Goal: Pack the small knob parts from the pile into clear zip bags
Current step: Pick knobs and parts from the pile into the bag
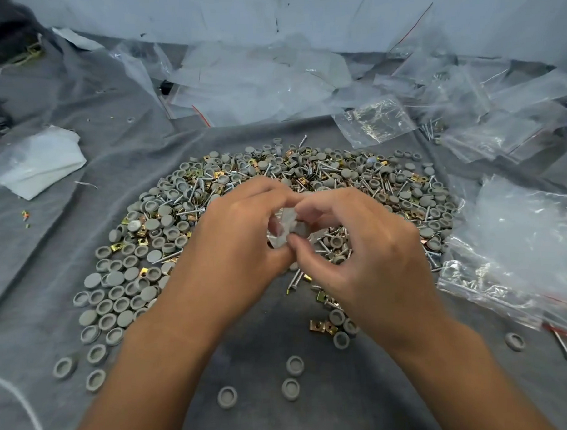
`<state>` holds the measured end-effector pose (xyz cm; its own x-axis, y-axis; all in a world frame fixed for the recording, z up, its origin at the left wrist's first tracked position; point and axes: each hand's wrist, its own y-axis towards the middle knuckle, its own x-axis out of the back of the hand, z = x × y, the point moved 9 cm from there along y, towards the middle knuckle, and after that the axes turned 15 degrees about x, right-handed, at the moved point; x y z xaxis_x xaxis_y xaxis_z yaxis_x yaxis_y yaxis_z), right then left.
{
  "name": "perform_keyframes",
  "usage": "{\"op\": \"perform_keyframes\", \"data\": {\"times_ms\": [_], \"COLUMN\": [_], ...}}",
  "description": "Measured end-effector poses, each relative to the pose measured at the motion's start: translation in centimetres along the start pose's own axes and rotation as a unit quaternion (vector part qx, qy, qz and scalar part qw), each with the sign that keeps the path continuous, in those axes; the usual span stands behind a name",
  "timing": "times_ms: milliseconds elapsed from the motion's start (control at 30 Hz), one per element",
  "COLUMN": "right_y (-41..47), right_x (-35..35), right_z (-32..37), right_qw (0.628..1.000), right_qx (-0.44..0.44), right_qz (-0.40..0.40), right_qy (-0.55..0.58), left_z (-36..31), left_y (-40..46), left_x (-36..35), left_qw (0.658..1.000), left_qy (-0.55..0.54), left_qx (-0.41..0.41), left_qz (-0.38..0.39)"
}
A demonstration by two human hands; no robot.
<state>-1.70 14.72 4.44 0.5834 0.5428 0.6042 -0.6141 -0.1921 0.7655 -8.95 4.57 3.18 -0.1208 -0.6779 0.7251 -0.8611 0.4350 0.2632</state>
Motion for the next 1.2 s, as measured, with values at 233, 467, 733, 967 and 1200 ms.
{"op": "perform_keyframes", "data": {"times_ms": [233,467,733,967,1200], "right_y": [-0.3,-0.3,-1.6,-7.9,-7.8], "right_x": [0.3,0.0,-0.2,-4.2,-3.6], "right_z": [-0.6,-1.1,-3.0,-4.0,-3.8], "right_qw": [0.999,0.999,0.971,0.83,0.862], "right_qx": [-0.03,-0.036,-0.1,-0.113,-0.108], "right_qz": [-0.009,0.02,0.188,0.543,0.492], "right_qy": [-0.008,-0.001,0.112,0.05,0.054], "left_z": [-0.2,0.2,1.3,1.8,1.4], "left_y": [0.0,0.0,0.2,0.3,0.3], "left_x": [0.0,-0.1,1.3,1.4,1.2], "left_qw": [1.0,0.999,0.996,0.995,0.995], "left_qy": [0.007,0.026,0.029,0.023,0.039], "left_qx": [0.003,0.025,0.077,0.086,0.079], "left_qz": [0.002,0.002,-0.033,-0.035,-0.037]}}
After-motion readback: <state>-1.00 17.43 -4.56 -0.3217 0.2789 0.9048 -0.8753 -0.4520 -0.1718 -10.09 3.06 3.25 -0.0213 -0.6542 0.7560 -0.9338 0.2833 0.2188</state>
